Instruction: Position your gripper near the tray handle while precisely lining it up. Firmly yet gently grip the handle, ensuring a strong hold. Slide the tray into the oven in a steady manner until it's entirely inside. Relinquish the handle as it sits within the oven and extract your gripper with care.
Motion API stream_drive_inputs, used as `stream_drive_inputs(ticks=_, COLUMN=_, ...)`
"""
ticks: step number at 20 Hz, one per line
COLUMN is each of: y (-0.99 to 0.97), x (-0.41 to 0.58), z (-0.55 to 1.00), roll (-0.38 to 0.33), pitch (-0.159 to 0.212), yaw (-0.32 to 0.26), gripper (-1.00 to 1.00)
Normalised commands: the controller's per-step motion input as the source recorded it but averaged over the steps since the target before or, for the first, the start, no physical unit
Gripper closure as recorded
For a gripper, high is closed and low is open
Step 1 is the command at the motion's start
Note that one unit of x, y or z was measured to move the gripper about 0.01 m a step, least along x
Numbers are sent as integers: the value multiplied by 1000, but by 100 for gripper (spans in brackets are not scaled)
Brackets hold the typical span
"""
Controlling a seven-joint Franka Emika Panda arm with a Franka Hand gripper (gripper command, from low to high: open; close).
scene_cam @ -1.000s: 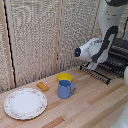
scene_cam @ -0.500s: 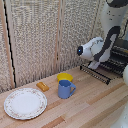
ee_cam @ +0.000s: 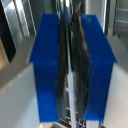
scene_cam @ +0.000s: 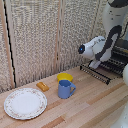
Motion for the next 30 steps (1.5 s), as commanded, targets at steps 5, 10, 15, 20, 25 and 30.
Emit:
stream_drive_inputs(ticks=5, y=-987, x=-120, z=613, roll=5, pitch=-18, yaw=37, gripper=100)
stream_drive_inputs(ticks=10, y=-997, x=-64, z=430, roll=-4, pitch=-9, yaw=29, gripper=100)
stream_drive_inputs(ticks=15, y=-995, x=-104, z=402, roll=-35, pitch=-8, yaw=11, gripper=100)
stream_drive_inputs(ticks=20, y=-787, x=-40, z=255, roll=-65, pitch=-7, yaw=21, gripper=100)
stream_drive_inputs(ticks=25, y=-347, x=0, z=113, roll=-36, pitch=0, yaw=26, gripper=-100)
stream_drive_inputs(ticks=30, y=177, x=72, z=36, roll=-21, pitch=0, yaw=16, gripper=-100)
